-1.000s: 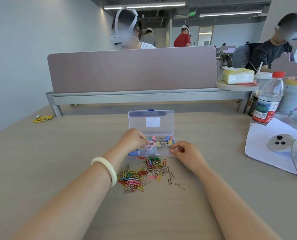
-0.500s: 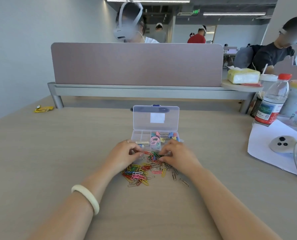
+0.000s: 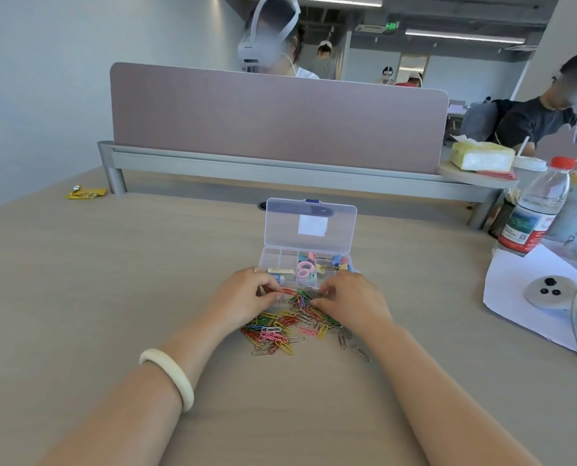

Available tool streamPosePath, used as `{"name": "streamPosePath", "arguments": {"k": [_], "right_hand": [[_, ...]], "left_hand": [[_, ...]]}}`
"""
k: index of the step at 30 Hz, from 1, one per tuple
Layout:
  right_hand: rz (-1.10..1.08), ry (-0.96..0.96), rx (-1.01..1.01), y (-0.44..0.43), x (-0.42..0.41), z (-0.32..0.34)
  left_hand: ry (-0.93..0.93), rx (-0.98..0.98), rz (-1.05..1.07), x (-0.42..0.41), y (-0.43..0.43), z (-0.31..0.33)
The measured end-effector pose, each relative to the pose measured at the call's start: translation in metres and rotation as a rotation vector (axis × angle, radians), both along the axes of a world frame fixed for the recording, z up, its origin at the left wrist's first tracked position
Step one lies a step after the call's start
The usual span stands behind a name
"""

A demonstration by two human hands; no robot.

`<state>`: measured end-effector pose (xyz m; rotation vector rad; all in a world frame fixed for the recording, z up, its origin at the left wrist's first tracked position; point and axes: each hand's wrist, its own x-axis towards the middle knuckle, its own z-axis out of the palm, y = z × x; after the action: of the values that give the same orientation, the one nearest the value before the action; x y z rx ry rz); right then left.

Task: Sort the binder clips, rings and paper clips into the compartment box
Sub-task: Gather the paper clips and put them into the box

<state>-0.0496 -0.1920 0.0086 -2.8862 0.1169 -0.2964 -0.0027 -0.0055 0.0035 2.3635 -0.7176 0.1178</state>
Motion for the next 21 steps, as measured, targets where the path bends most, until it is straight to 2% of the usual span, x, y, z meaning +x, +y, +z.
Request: {"name": "streamPosePath", "arguments": {"k": [3,7,10,13,17,21], "right_hand": [[0.02,-0.009,-0.044,0.003,0.0,0.001],[0.056,0.039,0.01,-0.001,-0.005,0.006],[0.045,0.054,0.077,-0.004,-0.006,0.008],[0.061,0.029,0.222,-0.007,-0.005,0.005],[0.061,0.0,0.613,-0.013,-0.006,0.008],[0.038,-0.071,0.779,-0.017,-0.005,0.01]], "left_hand": [[-0.032,-0.019,0.01,0.0,0.0,-0.001],[-0.144,-0.014,0.051,0.001,0.001,-0.004],[-0.141,0.009,0.06,0.001,0.001,-0.004],[-0.128,0.019,0.056,0.001,0.001,-0.004],[-0.118,0.031,0.061,0.001,0.001,-0.003],[-0.116,0.016,0.071,0.001,0.002,-0.003]]}}
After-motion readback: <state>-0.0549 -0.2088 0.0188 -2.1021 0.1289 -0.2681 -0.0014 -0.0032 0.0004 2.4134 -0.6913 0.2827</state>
